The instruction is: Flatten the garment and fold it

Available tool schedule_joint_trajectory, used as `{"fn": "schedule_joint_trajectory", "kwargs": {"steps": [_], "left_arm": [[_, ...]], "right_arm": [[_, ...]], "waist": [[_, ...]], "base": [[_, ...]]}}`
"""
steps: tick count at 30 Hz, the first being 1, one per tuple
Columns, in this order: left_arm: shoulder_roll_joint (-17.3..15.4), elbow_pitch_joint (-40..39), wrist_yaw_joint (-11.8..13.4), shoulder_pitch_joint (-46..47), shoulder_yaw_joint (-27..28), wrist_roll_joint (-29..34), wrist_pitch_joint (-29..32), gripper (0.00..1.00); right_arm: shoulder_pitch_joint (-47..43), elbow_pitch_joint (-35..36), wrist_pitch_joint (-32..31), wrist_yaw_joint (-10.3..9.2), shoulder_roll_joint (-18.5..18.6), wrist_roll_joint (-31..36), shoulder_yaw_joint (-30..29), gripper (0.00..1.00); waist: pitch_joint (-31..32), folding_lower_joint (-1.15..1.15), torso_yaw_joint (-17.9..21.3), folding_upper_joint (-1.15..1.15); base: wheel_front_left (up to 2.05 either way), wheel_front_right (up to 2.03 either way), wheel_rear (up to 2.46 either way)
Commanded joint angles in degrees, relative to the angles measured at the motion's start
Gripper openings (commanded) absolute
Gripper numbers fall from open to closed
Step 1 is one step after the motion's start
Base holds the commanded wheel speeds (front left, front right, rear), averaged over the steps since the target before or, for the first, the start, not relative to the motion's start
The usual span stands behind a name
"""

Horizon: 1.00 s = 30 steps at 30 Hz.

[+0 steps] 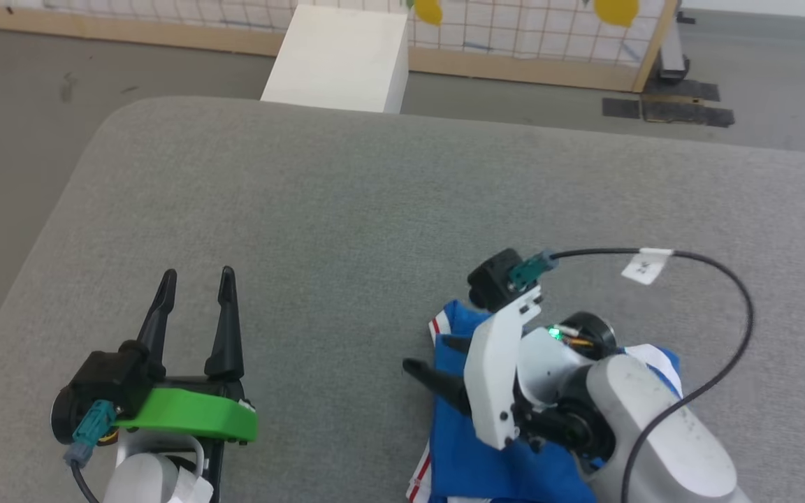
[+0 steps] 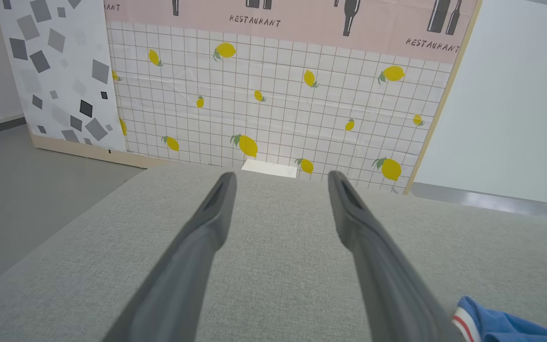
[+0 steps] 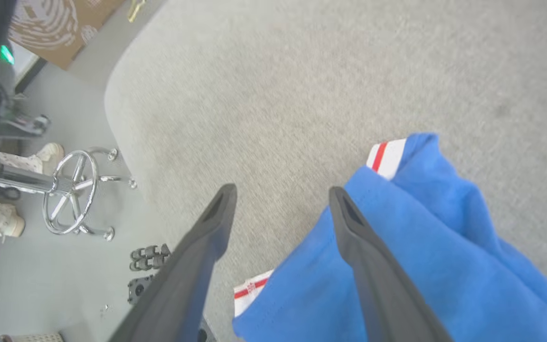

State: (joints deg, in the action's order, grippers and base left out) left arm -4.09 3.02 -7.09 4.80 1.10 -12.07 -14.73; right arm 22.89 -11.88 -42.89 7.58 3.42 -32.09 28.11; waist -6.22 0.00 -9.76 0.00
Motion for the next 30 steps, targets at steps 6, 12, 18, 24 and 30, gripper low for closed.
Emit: {"fn": "schedule_joint_trajectory", "kwargs": {"steps": [6, 12, 18, 24, 30], "left_arm": [[-0.18, 0.2, -0.38, -0.59, -0.01, 0.19, -0.27, 1.0], [-0.04, -0.32, -0.34, -1.11, 0.7, 0.5, -0.27, 1.0], [0.26, -0.68, -0.25, -1.43, 1.4, 0.54, -0.27, 1.0], [0.64, -1.17, 0.01, -2.0, 1.95, 1.06, -0.27, 1.0], [0.86, -0.94, 0.13, -2.38, 1.78, 0.88, -0.27, 1.0]], "right_arm": [[-0.01, 9.55, 10.89, -0.09, 3.24, -2.23, -5.32, 1.0], [-4.85, 16.31, 25.22, -0.09, 7.35, -1.6, -14.67, 1.0], [-12.43, 18.63, 39.84, -0.09, 10.54, 0.36, -24.9, 1.0], [-25.46, 15.56, 50.48, -0.09, 10.16, 2.03, -37.94, 1.0], [-27.07, 11.64, 43.97, -0.09, 10.94, 2.13, -35.86, 1.0]], "waist": [[3.69, 0.0, 4.21, 0.0], [4.75, 0.0, 7.0, 0.0], [5.28, 0.0, 8.23, 0.0], [4.92, 0.0, 8.33, 0.0], [4.42, 0.0, 8.04, 0.0]], "base": [[0.0, 0.0, 0.0], [0.0, 0.0, 0.0], [0.0, 0.0, 0.0], [0.0, 0.0, 0.0], [0.0, 0.0, 0.0]]}}
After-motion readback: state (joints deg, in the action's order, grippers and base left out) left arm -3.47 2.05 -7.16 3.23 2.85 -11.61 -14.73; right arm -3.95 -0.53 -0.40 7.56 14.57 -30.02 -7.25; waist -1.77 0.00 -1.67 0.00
